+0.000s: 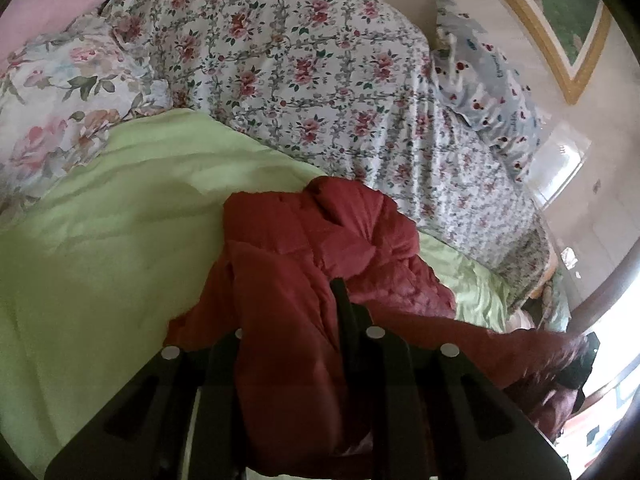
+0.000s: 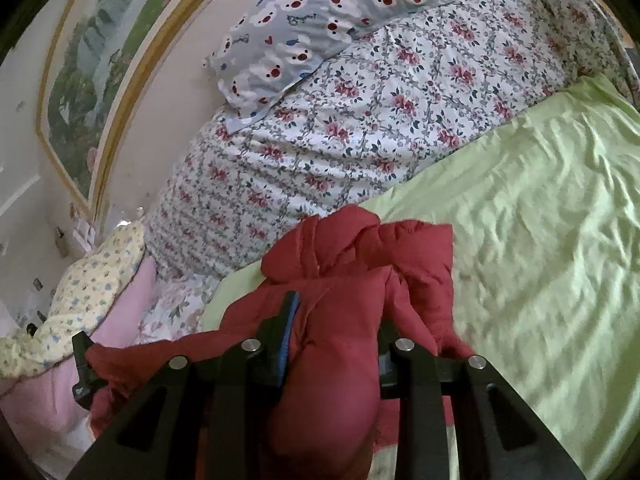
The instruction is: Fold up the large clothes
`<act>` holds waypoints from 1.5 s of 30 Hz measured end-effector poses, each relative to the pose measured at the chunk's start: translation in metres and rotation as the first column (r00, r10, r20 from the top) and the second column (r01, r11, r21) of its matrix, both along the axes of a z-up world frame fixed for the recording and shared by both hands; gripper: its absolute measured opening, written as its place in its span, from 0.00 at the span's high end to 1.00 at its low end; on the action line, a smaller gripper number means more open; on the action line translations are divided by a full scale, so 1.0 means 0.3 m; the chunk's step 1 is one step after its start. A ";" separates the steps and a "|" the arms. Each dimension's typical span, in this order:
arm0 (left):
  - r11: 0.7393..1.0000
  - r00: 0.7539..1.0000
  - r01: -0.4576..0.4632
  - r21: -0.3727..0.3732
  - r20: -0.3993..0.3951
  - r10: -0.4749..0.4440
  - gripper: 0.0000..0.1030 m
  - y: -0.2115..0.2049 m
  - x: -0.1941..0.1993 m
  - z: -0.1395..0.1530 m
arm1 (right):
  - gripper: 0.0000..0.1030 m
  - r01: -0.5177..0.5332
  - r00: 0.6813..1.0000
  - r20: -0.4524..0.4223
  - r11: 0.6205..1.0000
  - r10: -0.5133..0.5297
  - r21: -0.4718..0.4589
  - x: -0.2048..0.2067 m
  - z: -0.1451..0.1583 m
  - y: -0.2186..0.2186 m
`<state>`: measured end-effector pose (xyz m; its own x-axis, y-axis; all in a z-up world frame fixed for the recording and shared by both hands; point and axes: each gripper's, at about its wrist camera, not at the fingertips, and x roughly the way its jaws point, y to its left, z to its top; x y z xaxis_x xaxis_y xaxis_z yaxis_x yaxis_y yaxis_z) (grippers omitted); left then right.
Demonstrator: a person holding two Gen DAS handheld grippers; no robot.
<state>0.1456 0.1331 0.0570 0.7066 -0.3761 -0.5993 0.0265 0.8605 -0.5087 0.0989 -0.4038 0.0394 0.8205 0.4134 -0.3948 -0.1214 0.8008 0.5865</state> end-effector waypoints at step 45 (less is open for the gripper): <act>0.993 0.998 -0.053 0.105 -0.017 0.056 0.28 -0.063 0.233 -0.081 | 0.49 0.198 0.969 -0.111 0.962 -0.221 -0.188 0.545 -0.270 -0.043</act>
<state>0.2157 0.1142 0.0327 0.7120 -0.2718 -0.6475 -0.0310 0.9090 -0.4157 0.2623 -0.4168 -0.0414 0.8185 0.1530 -0.5537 0.1278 0.8912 0.4352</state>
